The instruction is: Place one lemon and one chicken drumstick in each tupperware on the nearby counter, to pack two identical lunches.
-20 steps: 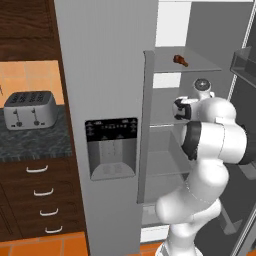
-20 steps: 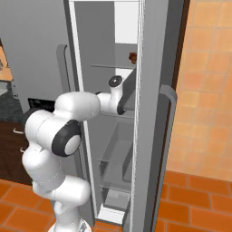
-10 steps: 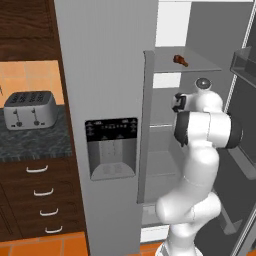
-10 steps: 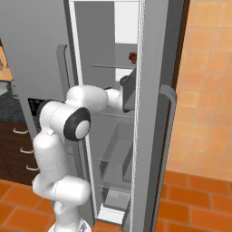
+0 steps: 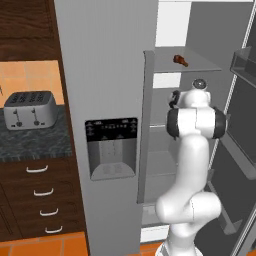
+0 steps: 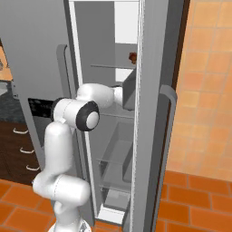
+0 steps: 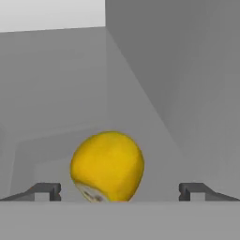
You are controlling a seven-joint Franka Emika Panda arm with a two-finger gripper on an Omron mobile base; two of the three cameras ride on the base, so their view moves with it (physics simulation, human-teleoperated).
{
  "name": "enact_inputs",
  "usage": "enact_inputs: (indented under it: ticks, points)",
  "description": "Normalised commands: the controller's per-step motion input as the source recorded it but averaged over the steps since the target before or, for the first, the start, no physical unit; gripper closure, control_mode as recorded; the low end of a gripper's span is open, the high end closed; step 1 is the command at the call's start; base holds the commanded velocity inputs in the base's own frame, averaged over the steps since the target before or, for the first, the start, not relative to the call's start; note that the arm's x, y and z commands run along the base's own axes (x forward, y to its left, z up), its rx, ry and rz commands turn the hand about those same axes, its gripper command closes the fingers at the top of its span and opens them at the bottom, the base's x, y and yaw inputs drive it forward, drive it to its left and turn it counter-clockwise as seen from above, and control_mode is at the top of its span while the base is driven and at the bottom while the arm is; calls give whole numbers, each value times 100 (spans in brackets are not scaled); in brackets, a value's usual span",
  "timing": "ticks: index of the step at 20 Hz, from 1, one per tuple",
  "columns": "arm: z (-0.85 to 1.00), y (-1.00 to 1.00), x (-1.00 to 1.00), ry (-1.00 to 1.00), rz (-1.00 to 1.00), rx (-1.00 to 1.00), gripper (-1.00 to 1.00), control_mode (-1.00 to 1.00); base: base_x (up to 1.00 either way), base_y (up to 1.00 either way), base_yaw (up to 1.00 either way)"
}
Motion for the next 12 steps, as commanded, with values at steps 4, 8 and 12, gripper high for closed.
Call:
enact_inputs:
  ticks: [4,8,12]
  points:
    - [-25,-1,53,6,0,4,-100,-100,0,0,0]
    - [-35,0,37,8,0,7,-100,-100,0,0,0]
    - [-34,0,47,8,0,2,100,-100,0,0,0]
